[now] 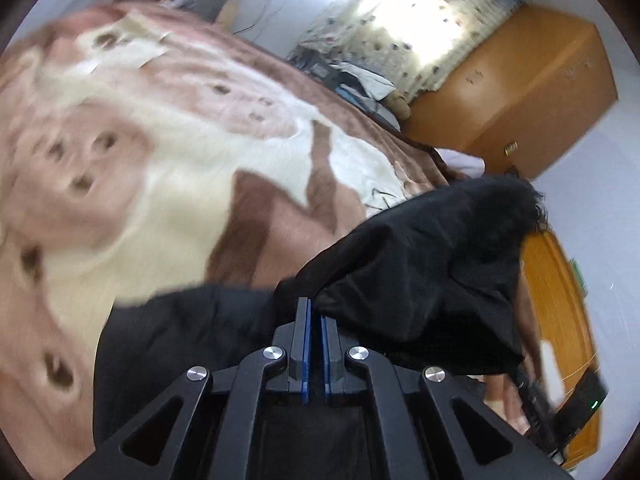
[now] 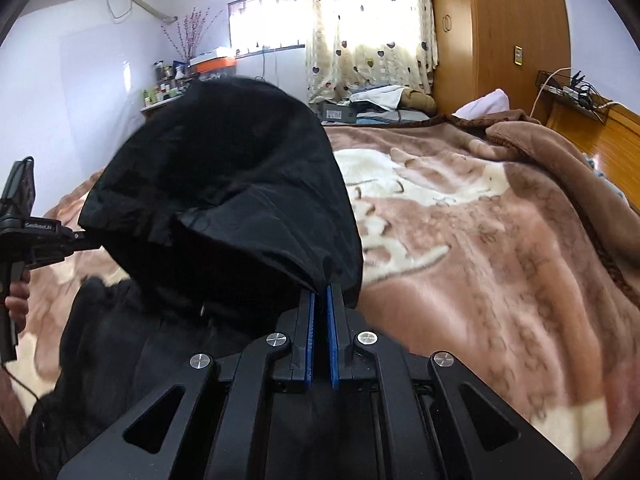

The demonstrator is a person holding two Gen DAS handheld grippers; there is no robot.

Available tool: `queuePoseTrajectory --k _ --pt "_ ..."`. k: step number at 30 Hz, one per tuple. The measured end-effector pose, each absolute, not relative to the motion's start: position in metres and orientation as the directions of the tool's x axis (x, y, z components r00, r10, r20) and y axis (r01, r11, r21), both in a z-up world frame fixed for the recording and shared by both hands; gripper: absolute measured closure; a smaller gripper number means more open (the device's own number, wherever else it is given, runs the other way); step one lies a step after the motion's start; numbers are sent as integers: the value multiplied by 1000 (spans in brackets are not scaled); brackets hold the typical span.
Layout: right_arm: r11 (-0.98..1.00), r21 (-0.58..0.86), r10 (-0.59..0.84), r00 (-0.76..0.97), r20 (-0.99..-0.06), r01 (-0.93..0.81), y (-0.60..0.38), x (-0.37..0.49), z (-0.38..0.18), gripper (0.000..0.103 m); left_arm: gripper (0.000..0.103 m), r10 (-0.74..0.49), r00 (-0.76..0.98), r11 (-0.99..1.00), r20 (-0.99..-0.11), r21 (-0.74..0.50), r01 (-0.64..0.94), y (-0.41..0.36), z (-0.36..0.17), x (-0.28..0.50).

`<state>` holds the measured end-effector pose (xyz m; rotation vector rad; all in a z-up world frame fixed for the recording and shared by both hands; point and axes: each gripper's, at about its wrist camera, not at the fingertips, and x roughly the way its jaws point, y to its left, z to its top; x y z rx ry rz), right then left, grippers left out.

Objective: Fold large clothes
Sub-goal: 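Grasp the jacket hem with both tools and fold it up toward the hood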

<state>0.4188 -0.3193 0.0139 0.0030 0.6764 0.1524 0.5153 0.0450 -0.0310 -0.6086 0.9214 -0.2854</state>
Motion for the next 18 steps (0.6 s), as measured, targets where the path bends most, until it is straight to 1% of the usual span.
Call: queuePoseTrajectory --k 4,5,8,11,13,16,18 --pt "991 54 129 755 -643 -123 -326 379 0 100 99 -499 560 765 -661 -640 -73 63 -47 480" --pt "990 74 137 747 -651 -117 -330 370 -5 100 99 -494 561 760 -665 -643 -93 67 -51 469" --pt "991 114 130 713 -689 -71 -342 349 -23 100 99 -461 552 768 -695 -624 -142 78 -63 448" --pt "988 143 139 677 -723 -51 -350 339 -34 100 99 -464 514 745 -722 -632 -214 90 -81 431" --pt "988 146 142 681 -718 -52 -352 335 -29 100 99 -460 508 749 -728 -626 -217 94 -83 423" --pt "984 158 165 717 -677 -77 -354 335 1 100 99 -434 540 771 -721 -608 -192 100 -69 412" --pt "982 156 181 737 -651 -104 -352 334 18 97 99 -426 560 774 -710 -607 -182 104 -57 410"
